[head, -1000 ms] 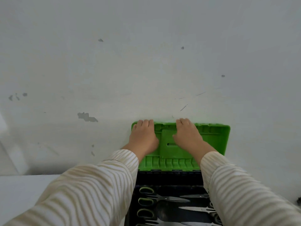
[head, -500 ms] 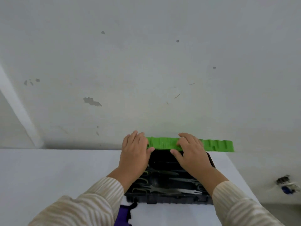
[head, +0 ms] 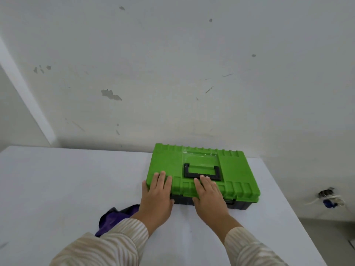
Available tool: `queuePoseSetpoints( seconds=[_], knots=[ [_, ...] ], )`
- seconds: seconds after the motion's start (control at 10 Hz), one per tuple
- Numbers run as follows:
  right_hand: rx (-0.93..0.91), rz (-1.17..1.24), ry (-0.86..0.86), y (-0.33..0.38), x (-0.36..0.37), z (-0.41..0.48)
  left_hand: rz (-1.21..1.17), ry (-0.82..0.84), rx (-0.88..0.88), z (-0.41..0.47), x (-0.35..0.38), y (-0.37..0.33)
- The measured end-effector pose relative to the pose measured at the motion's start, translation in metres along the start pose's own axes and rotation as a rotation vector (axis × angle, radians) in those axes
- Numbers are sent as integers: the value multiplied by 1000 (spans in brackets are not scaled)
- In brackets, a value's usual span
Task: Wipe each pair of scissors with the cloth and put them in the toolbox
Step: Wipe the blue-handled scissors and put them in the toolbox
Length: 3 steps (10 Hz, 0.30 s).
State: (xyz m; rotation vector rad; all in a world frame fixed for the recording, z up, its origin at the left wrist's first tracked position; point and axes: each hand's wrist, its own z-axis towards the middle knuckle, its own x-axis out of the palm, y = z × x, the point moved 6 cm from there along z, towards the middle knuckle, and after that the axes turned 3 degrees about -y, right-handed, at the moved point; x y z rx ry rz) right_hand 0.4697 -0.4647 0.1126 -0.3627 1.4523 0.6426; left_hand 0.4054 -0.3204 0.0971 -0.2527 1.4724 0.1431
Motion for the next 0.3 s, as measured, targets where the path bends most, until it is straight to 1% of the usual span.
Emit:
queuePoseSetpoints(
  seconds=[0.1, 0.2, 0.3],
  knots=[
    [16, -2, 59, -2, -5, 5, -33, 13, -9, 5, -11, -7],
    [56, 50, 133, -3, -9, 9, -61, 35, -20, 12, -20, -13],
    [160, 190, 138, -1, -33, 23, -84, 60, -2, 28, -44, -20]
  ],
)
